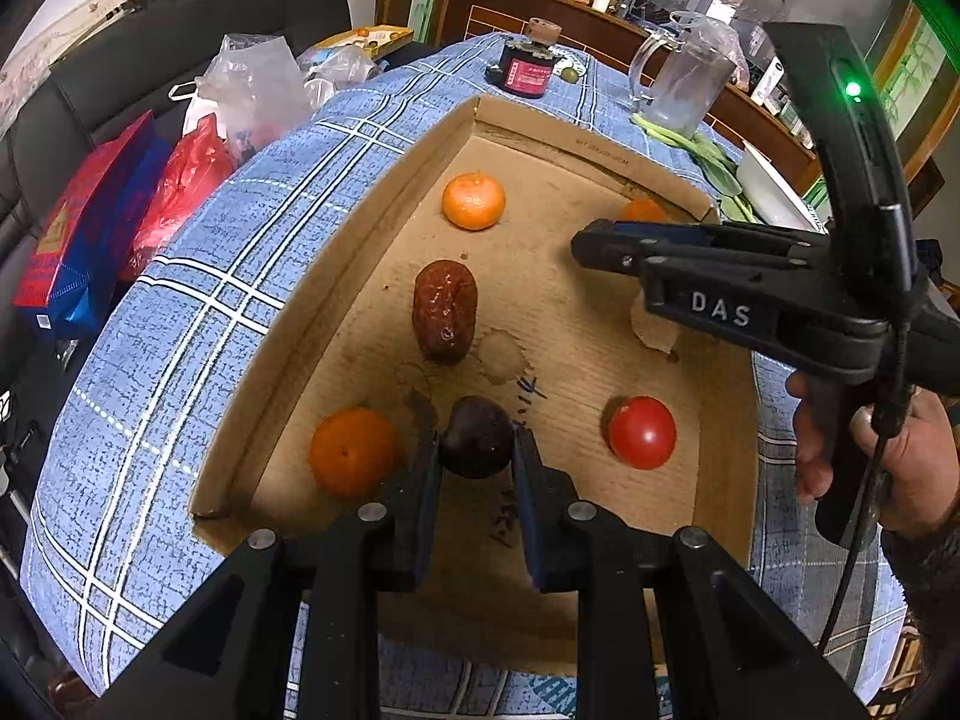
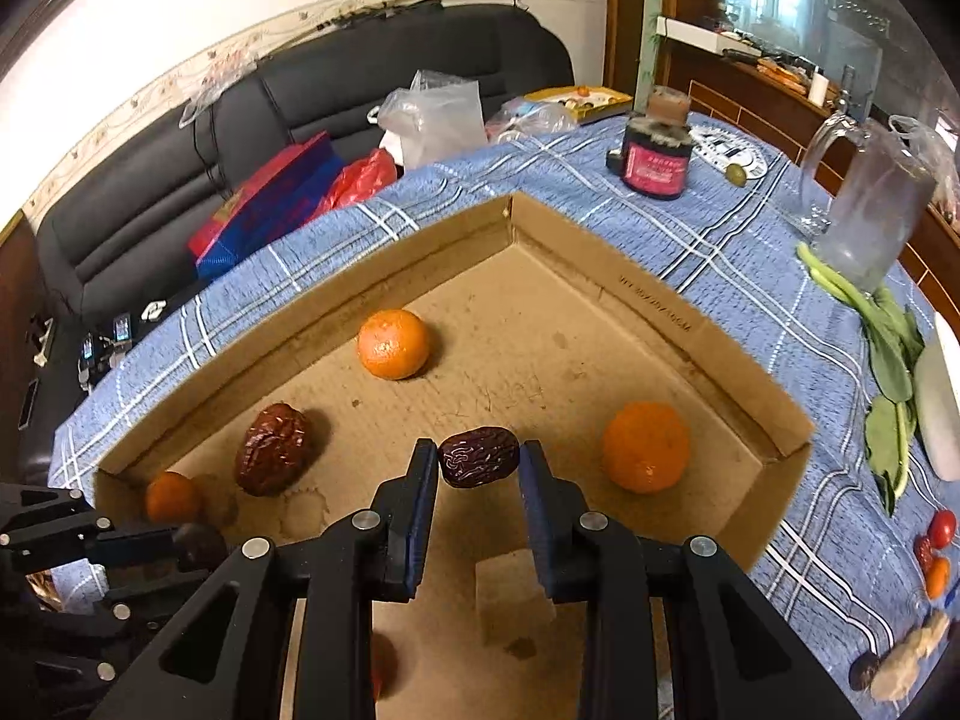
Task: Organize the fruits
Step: 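Carry both held dates over the cardboard tray, then lower the dates into the tray and open both grippers, then move both open grippers back over the table toward the yam chunks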
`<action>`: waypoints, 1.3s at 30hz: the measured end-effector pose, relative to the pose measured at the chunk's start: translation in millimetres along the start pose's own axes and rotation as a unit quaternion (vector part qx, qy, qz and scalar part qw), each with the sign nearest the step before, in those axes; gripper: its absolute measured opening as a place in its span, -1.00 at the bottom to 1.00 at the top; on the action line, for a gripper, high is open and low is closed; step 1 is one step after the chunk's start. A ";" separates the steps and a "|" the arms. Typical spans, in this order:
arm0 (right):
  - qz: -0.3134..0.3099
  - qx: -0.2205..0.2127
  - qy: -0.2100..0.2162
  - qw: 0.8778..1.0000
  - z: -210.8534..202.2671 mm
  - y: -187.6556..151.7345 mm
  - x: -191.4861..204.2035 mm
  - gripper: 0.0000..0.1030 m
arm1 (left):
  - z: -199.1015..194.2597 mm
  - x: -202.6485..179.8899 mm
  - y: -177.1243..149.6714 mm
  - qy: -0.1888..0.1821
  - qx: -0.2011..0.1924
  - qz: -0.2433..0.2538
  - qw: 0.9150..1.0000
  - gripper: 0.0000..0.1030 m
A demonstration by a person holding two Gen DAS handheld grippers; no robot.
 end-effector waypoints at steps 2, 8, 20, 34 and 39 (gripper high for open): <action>-0.001 0.005 -0.002 1.000 4.5 -0.2 -0.8 -0.41 | 3.3 0.6 0.1 -0.001 0.004 -0.003 1.000 -0.57; -0.003 0.016 -0.005 1.000 14.0 -1.9 -2.4 -0.41 | 7.2 -0.3 -0.5 -0.001 0.006 -0.001 1.000 -0.56; -0.004 0.019 -0.032 0.999 8.1 -6.5 -7.2 -0.18 | 4.3 -3.8 -2.6 -0.001 0.003 0.001 1.000 -0.24; 0.006 -0.009 -0.043 0.999 -40.2 -20.6 3.4 -0.18 | -15.9 6.0 -7.5 0.012 -0.013 -0.022 1.000 -0.14; 0.019 -0.022 -0.043 0.999 -64.1 -38.6 9.9 -0.18 | -28.8 3.6 -7.7 0.022 -0.029 -0.022 0.999 -0.06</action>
Point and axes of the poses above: each gripper's, at about its wrist camera, not at the fingertips, and z roughly the way its jaws point, x to its left, y to its top, the point moved 10 cm from there along z, roughly the way its jaws point, and after that the axes turned 15 degrees about y, right-handed, at the moved point
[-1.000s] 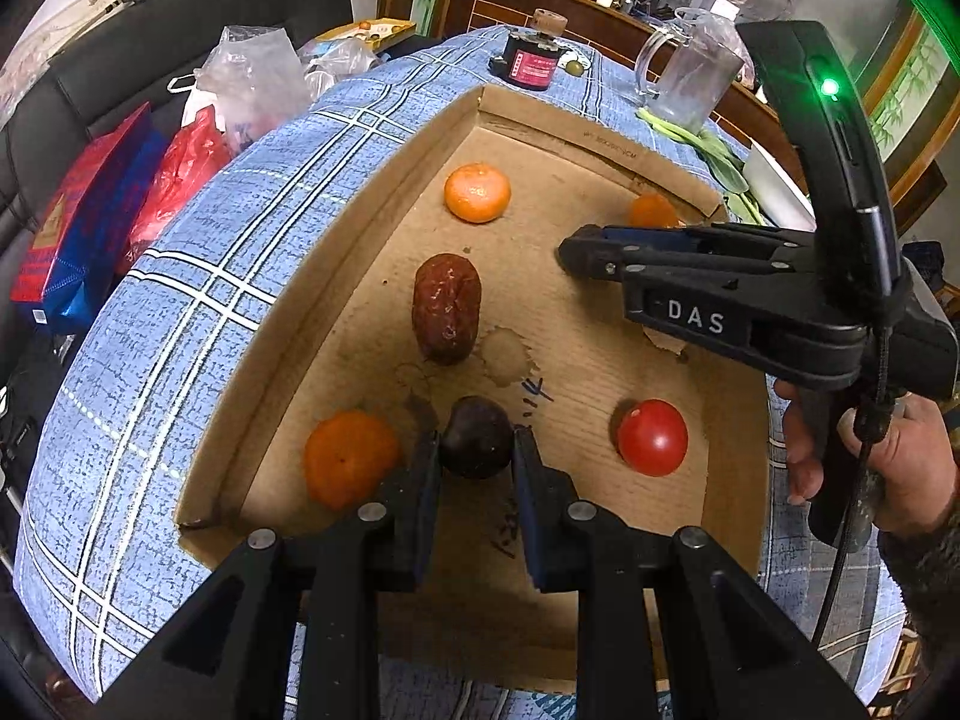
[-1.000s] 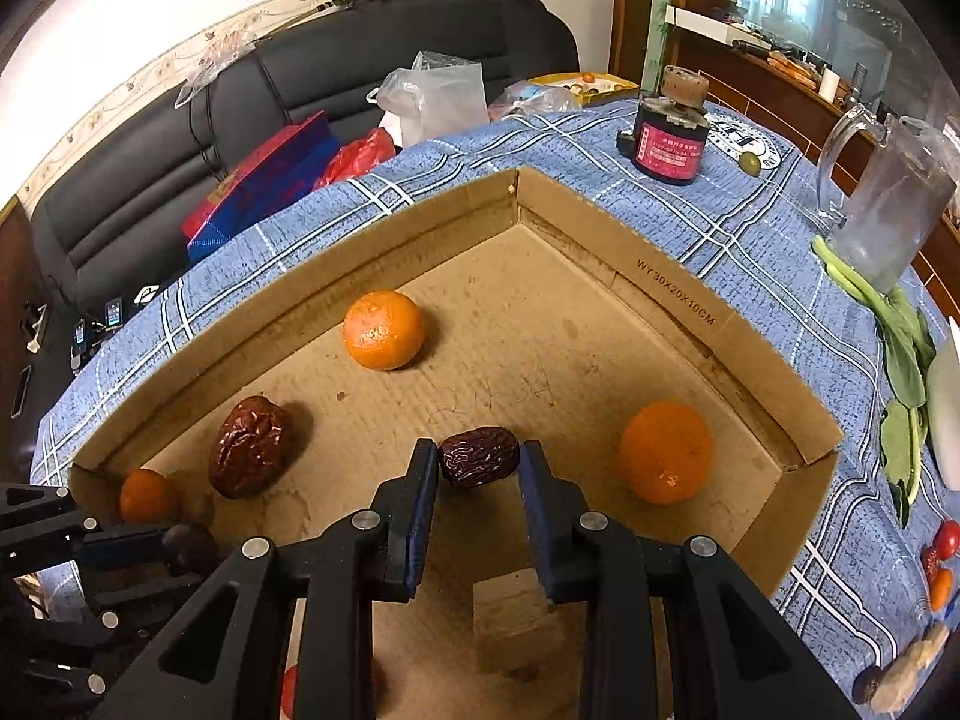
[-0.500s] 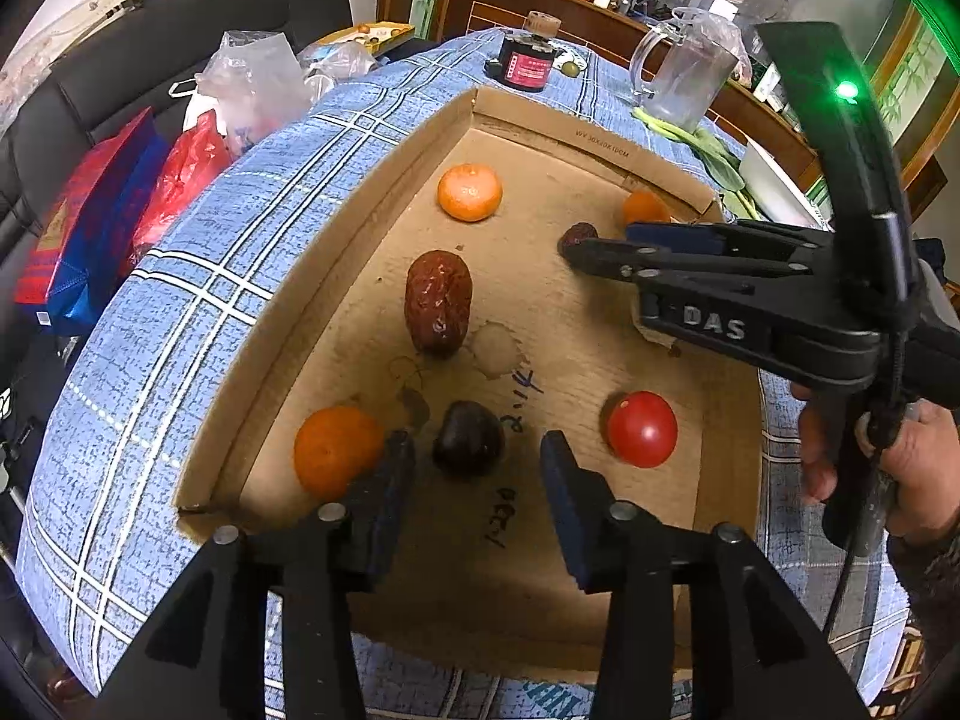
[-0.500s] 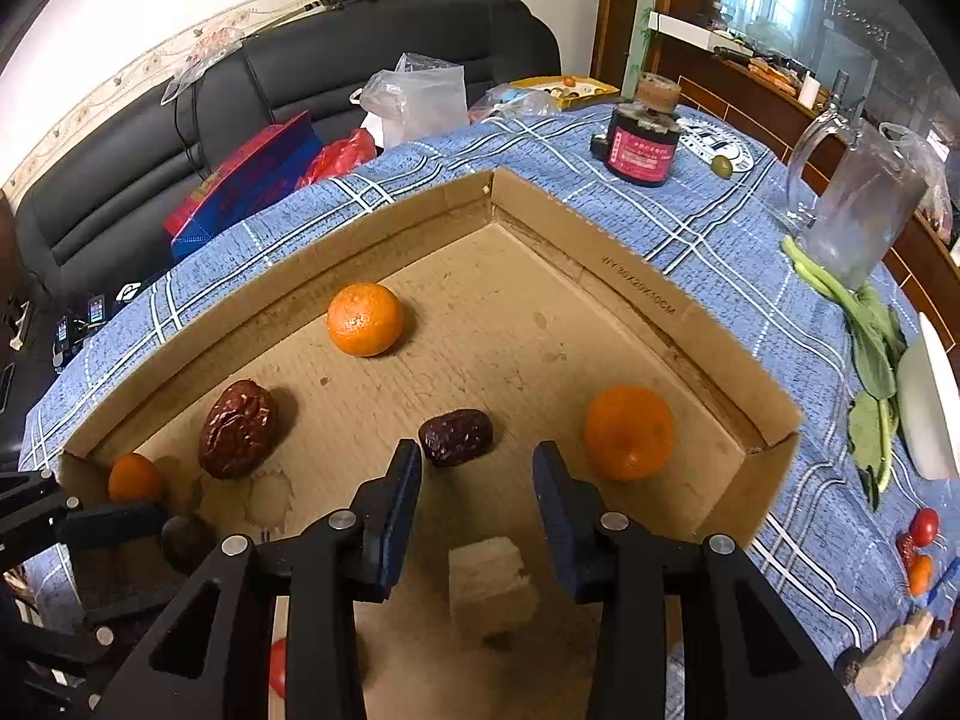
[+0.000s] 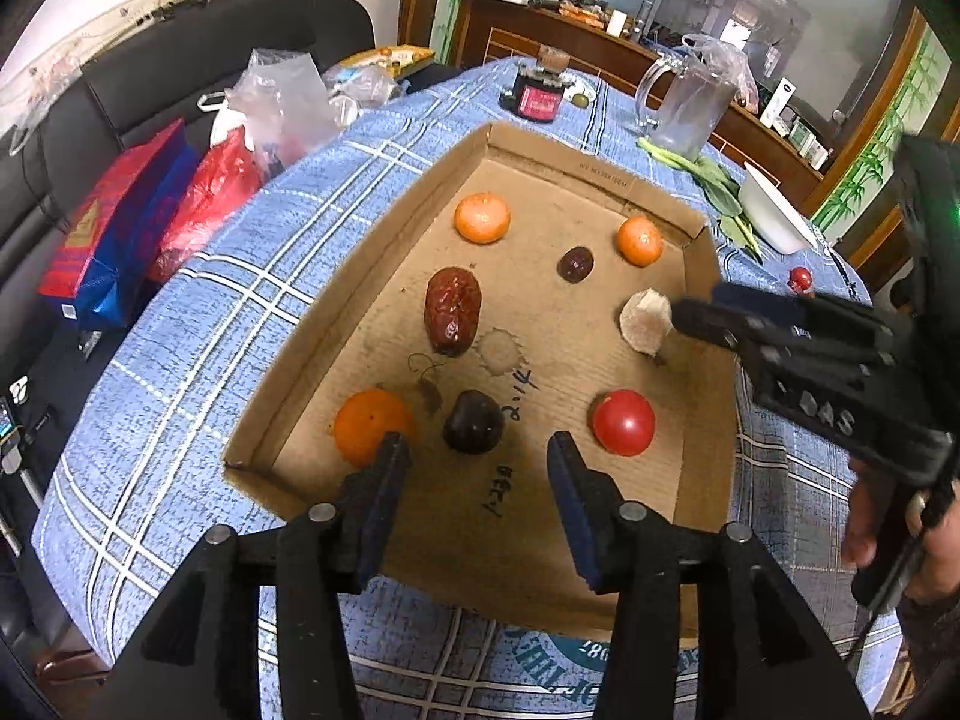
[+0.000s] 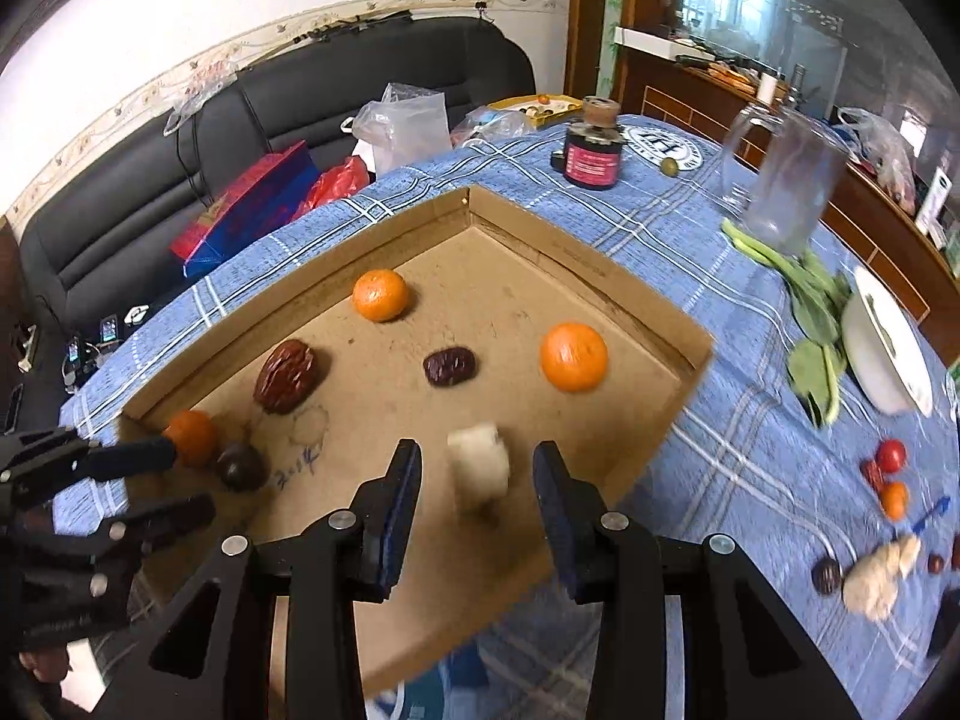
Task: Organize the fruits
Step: 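Move both open grippers back over the table toward the yam chunks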
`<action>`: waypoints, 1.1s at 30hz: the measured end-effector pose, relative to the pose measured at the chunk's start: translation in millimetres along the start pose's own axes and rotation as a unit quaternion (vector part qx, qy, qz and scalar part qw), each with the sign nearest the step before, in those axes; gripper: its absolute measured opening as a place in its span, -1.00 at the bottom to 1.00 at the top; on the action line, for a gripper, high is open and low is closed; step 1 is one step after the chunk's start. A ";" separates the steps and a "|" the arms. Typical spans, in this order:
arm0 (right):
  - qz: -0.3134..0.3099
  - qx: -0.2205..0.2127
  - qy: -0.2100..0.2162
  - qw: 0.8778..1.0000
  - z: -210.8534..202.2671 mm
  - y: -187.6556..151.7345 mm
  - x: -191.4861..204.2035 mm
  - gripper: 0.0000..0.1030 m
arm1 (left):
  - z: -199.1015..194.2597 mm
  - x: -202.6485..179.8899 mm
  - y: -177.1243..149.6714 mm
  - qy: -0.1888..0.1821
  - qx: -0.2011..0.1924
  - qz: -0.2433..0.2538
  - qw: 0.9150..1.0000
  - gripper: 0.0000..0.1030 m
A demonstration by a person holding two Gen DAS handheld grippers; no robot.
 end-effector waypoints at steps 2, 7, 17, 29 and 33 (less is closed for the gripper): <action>0.005 -0.005 -0.002 1.000 -10.6 -8.6 0.1 -0.18 | -6.1 -5.1 0.1 0.001 -0.007 0.003 1.000 -0.05; 0.028 -0.018 -0.003 0.999 -39.6 -35.8 -7.5 -0.18 | -21.3 -33.1 0.3 -0.006 -0.023 0.026 0.999 -0.02; 0.104 -0.040 -0.037 0.993 -97.9 -100.6 -68.6 -0.18 | -35.9 -111.7 -4.1 -0.027 -0.037 0.081 0.996 0.11; 0.198 -0.074 -0.101 0.972 -170.2 -167.2 -179.9 -0.19 | -23.3 -217.1 -14.7 -0.035 -0.008 0.143 0.989 0.48; 0.204 -0.080 -0.112 0.969 -179.6 -166.2 -211.0 -0.18 | -9.7 -233.3 -14.7 -0.020 0.009 0.151 0.988 0.49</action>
Point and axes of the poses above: each gripper's, at about its wrist camera, not at the fingertips, and z roughly the way its jaws point, x to its left, y to its top, the point moved 10 cm from there along z, roughly the way its jaws point, and after that the axes turned 15 degrees about y, right-handed, at the moved point
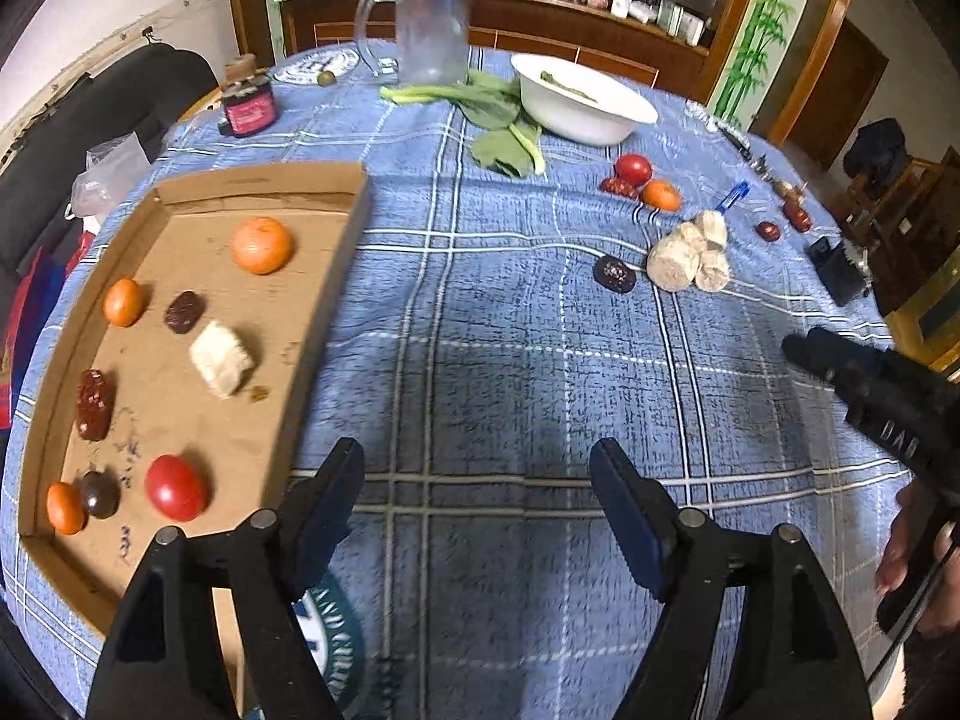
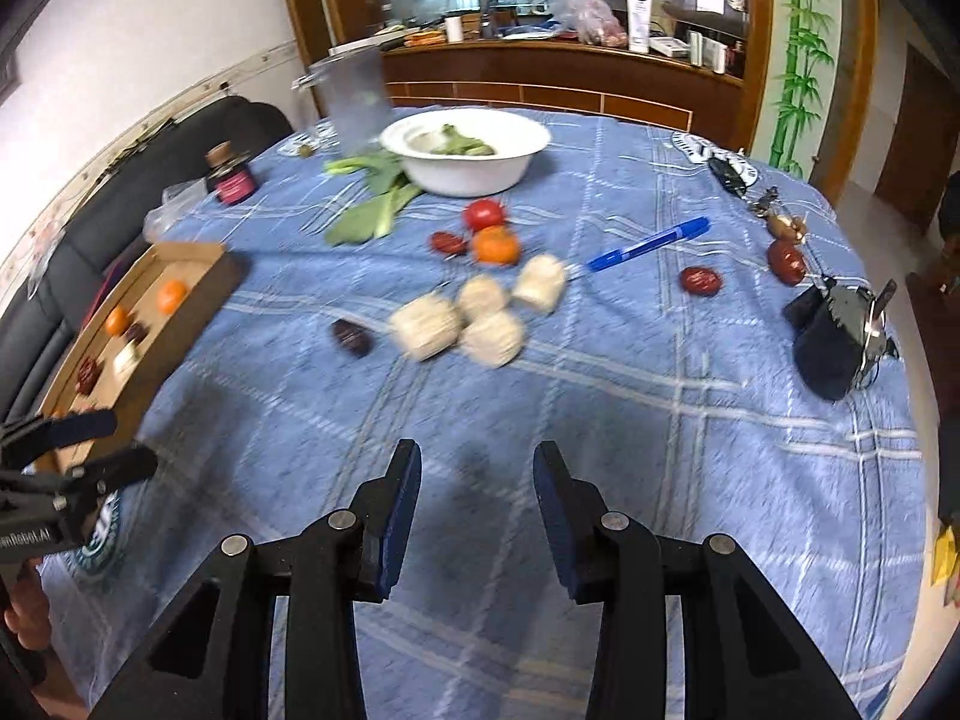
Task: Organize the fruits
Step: 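Move both open grippers back over the table toward the yam chunks, then grasp a white yam chunk with the right gripper while the left gripper grasps a date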
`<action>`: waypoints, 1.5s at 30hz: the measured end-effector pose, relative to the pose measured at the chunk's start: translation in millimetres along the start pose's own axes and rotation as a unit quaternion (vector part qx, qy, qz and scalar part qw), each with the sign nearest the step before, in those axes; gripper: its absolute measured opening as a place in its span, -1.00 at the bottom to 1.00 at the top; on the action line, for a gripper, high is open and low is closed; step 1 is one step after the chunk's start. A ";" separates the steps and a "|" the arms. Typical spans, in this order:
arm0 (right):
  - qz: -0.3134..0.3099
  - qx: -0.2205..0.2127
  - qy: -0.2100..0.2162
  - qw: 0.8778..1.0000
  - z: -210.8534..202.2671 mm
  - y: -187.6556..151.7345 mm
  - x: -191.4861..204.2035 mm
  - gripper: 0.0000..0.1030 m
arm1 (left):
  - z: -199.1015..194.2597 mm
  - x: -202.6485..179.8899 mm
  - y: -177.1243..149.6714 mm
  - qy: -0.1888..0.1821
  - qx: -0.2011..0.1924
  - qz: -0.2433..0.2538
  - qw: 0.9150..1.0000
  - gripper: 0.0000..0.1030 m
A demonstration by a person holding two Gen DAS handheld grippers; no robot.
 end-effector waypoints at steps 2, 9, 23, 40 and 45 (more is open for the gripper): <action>0.000 -0.003 -0.006 1.000 4.3 7.5 -12.0 -0.06 | 6.7 -5.1 0.9 0.005 0.008 0.001 1.000 0.49; 0.000 0.001 0.011 1.000 41.9 33.8 -29.4 0.06 | 21.2 -13.3 7.2 0.016 0.023 0.006 1.000 0.49; -0.023 0.019 0.070 0.997 76.0 40.6 -26.9 -0.34 | 42.6 -36.3 40.9 0.038 0.018 0.031 0.999 0.49; -0.017 0.014 0.050 0.998 47.7 19.0 -43.2 -0.34 | 76.2 -98.5 85.9 0.004 -0.038 0.069 0.997 0.01; -0.008 0.012 0.050 0.999 45.2 17.0 -44.3 -0.34 | 73.2 -95.9 86.3 -0.028 -0.040 0.065 0.997 -0.52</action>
Point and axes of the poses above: each gripper's, at about its wrist camera, not at the fingertips, and z roughly the way its jaws point, x to its left, y to its top, the point moved 10 cm from there along z, roughly the way its jaws point, and after that the axes turned 15 degrees about y, right-handed, at the moved point
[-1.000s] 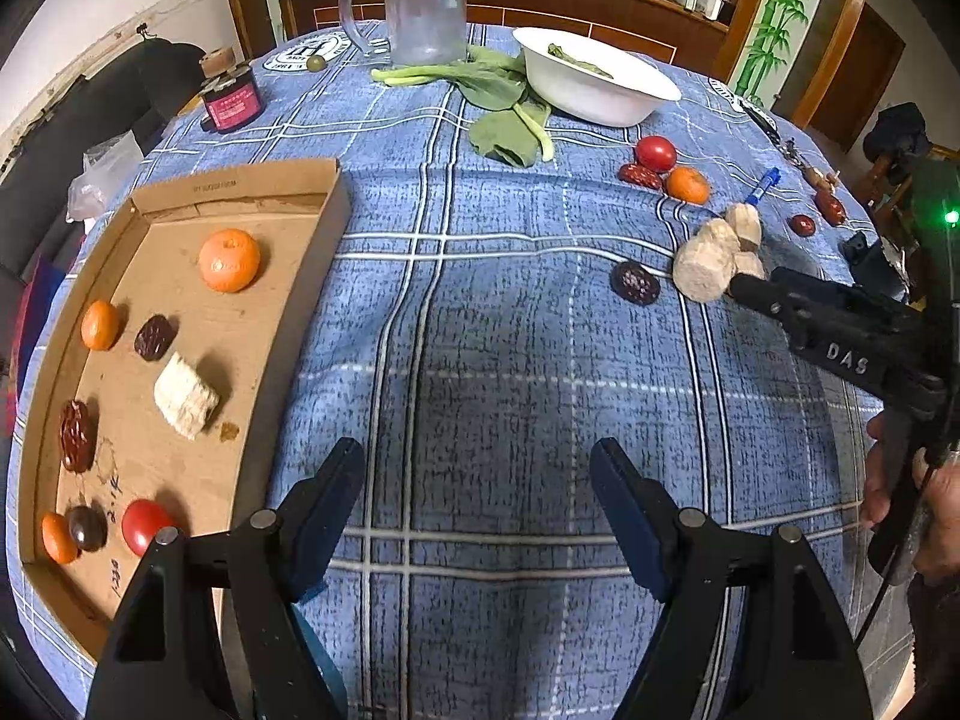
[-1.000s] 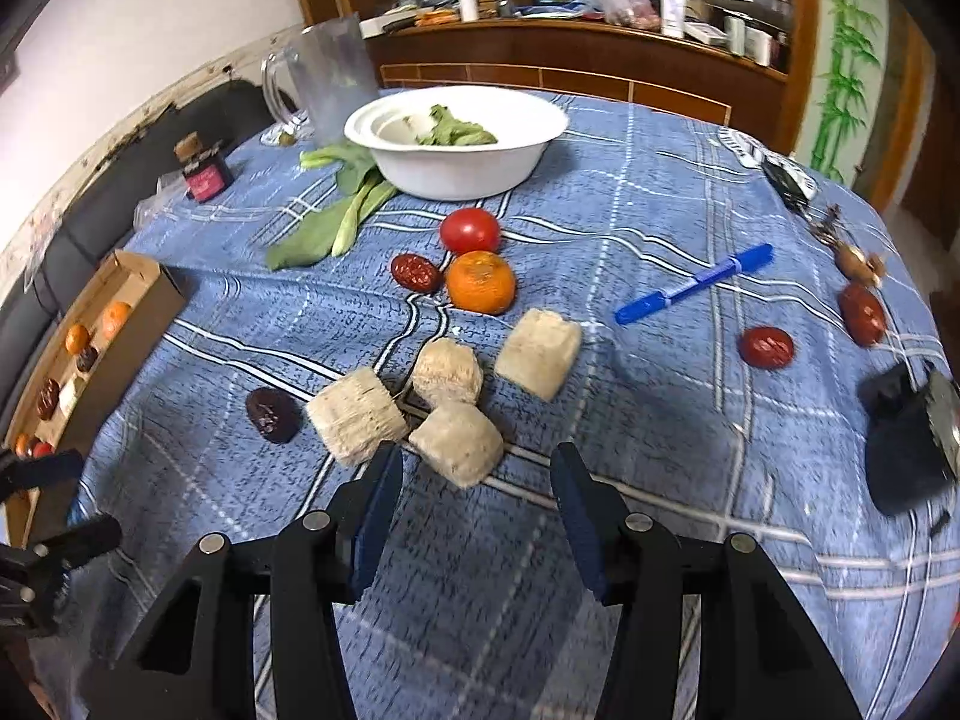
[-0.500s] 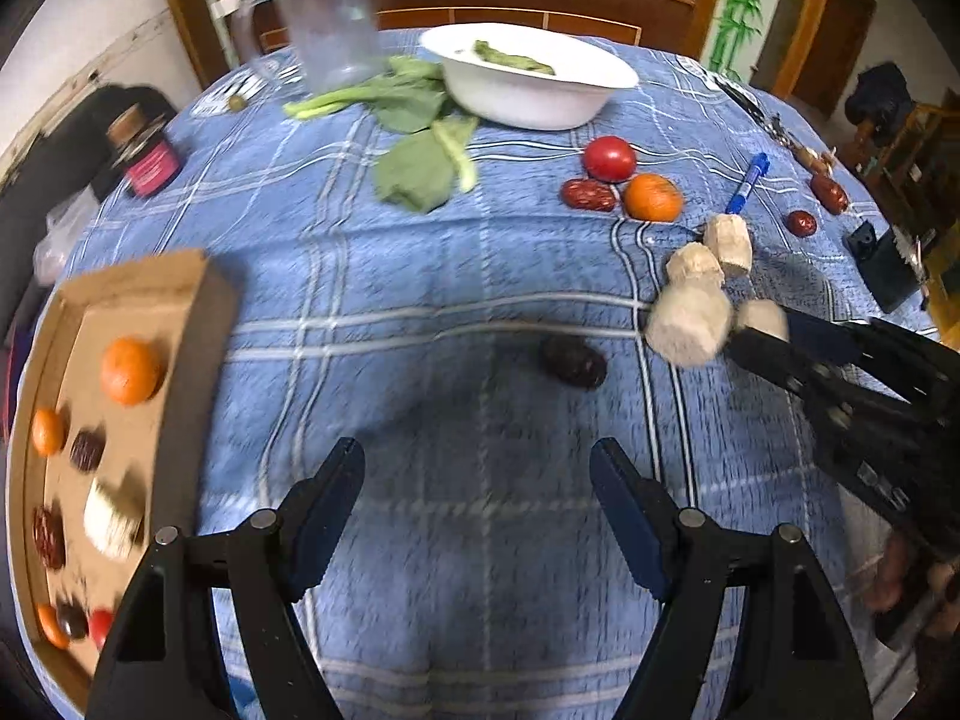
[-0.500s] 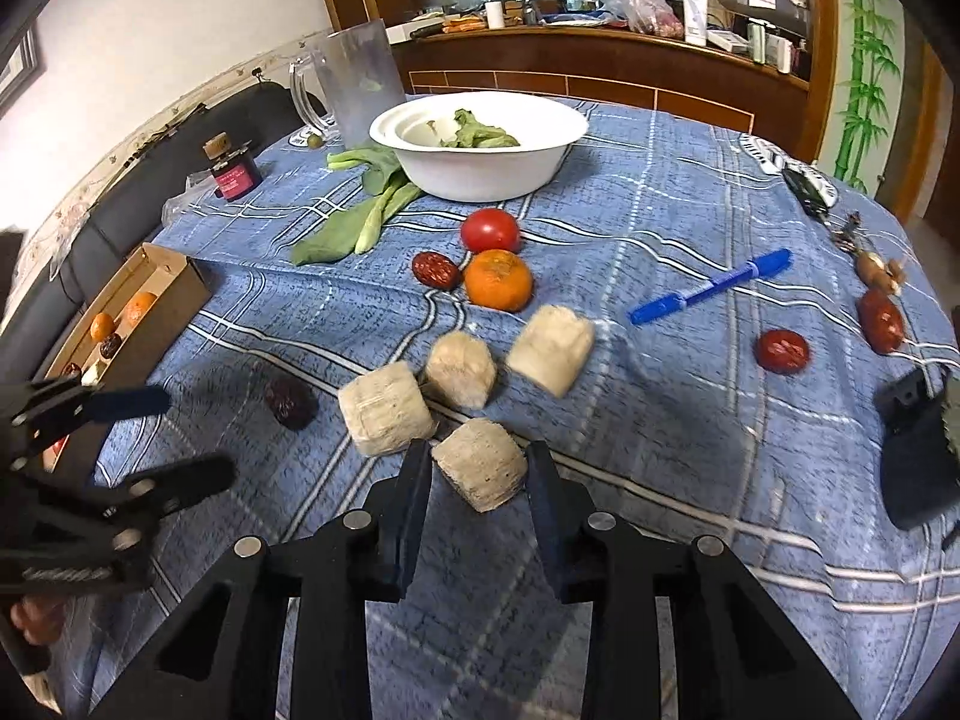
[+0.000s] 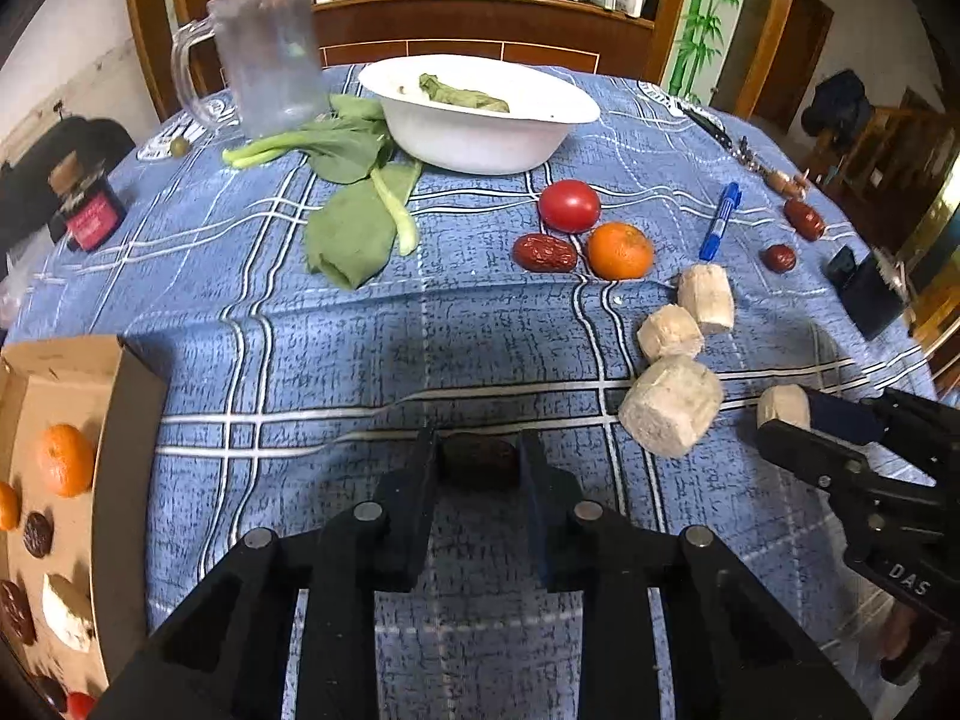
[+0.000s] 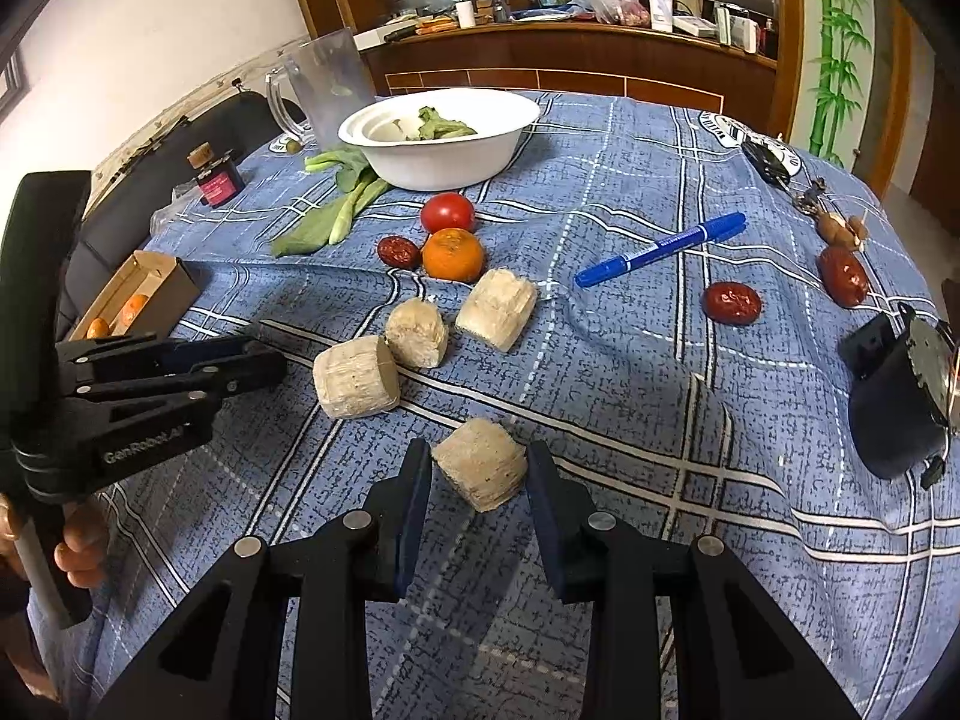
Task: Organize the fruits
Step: 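Grasp a white yam chunk with the right gripper while the left gripper grasps a date, then carry the yam chunk and date over the cardboard tray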
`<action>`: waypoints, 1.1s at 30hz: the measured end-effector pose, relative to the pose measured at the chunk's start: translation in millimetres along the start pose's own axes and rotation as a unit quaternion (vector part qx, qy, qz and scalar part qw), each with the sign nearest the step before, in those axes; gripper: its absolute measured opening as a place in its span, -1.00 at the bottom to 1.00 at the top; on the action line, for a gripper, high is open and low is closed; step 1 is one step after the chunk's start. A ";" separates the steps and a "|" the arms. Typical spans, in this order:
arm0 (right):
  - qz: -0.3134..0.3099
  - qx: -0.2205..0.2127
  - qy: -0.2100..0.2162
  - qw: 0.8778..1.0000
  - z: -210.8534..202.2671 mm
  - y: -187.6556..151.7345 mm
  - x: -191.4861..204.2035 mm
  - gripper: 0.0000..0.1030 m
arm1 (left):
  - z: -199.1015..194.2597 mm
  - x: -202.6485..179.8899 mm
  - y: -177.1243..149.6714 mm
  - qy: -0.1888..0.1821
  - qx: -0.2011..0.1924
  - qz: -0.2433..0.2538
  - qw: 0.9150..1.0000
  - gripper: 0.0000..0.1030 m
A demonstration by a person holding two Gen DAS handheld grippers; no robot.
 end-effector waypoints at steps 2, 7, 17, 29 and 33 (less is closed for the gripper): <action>-0.004 -0.001 -0.006 1.000 -2.2 -0.6 2.3 -0.34 | -6.0 2.1 -3.2 -0.009 -0.004 -0.004 1.000 -0.52; -0.010 -0.008 -0.014 1.000 -14.2 -4.6 14.1 -0.34 | -32.8 13.8 -19.9 -0.040 -0.004 -0.022 0.999 -0.52; -0.013 -0.016 -0.027 0.999 -40.3 -36.9 48.4 -0.33 | -81.4 28.5 -82.8 -0.046 -0.002 -0.010 0.999 -0.52; 0.003 0.001 -0.032 0.999 -39.5 -84.6 86.1 -0.33 | -123.8 51.2 -129.7 -0.068 -0.007 -0.019 0.997 -0.51; 0.000 0.002 -0.032 0.999 -35.1 -82.2 99.5 -0.33 | -132.5 69.1 -130.3 -0.066 -0.016 -0.029 0.997 -0.51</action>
Point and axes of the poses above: each gripper's, at about its wrist camera, not at the fingertips, and z roughly the way its jaws point, x to its left, y to its top, the point moved 10 cm from there along z, roughly the way its jaws point, and after that the axes turned 15 degrees about y, right-handed, at the moved point
